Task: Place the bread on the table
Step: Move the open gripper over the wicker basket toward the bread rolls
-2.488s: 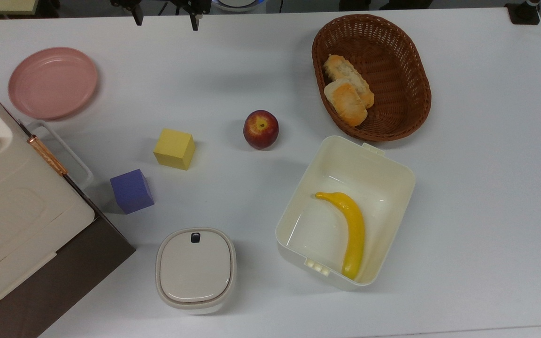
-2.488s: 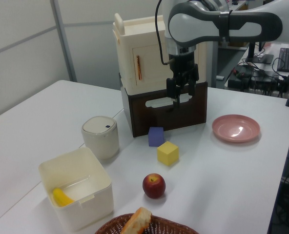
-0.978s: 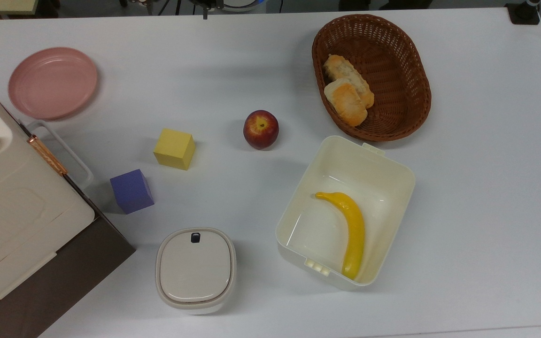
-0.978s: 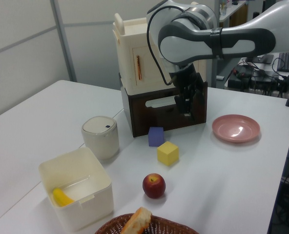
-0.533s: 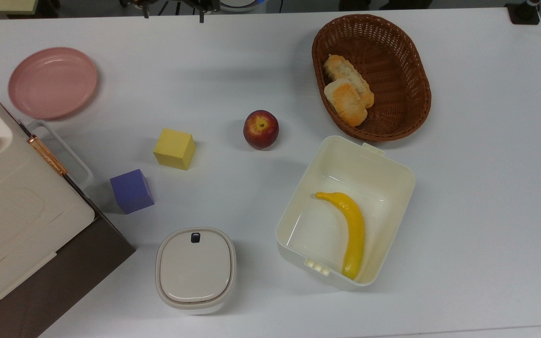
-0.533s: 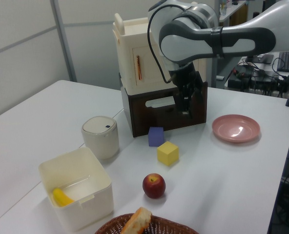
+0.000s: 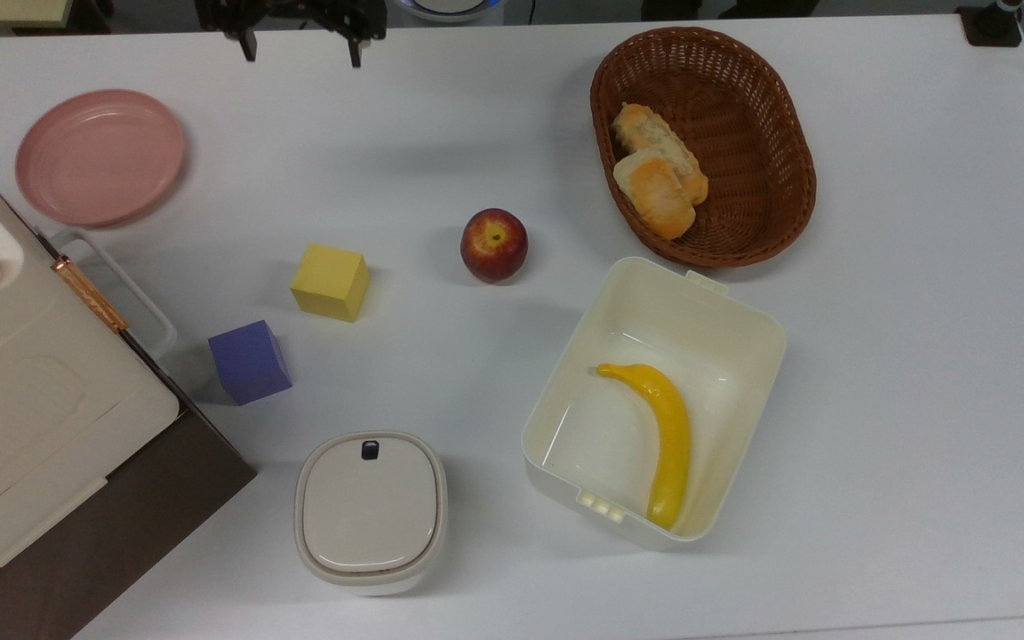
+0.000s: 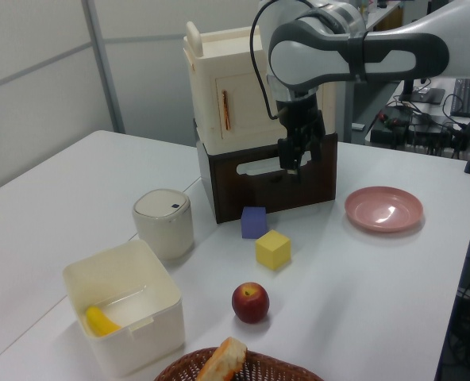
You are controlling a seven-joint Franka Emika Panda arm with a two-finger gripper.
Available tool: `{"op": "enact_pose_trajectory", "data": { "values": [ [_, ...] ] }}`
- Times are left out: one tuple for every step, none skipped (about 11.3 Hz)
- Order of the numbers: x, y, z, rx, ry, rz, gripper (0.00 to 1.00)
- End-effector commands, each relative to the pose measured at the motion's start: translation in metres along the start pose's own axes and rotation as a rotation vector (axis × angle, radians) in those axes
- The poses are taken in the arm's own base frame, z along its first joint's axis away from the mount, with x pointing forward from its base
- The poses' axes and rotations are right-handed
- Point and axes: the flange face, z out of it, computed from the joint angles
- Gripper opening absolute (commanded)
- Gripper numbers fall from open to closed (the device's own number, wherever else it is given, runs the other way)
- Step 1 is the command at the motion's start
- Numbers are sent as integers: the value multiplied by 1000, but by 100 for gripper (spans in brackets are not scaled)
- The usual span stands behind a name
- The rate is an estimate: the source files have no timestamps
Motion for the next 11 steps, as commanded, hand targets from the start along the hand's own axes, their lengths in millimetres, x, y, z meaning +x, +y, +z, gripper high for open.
{"op": "enact_pose_trajectory", "data": {
  "values": [
    [20,-1,31,10,1,-20,100],
    [23,-5,45,13,-20,-16,100],
    [25,-15,65,22,-60,-29,100],
    [28,-33,78,70,-80,-42,100],
    [35,-61,87,135,-98,-57,100],
    [36,-83,86,157,-97,-47,100],
    [36,-110,85,152,-103,-54,100],
    [33,-142,83,143,-111,-92,100],
    [29,-173,81,134,-112,-143,100],
    [24,-198,80,127,-114,-187,100],
    [20,-221,80,120,-115,-227,100]
  ]
}}
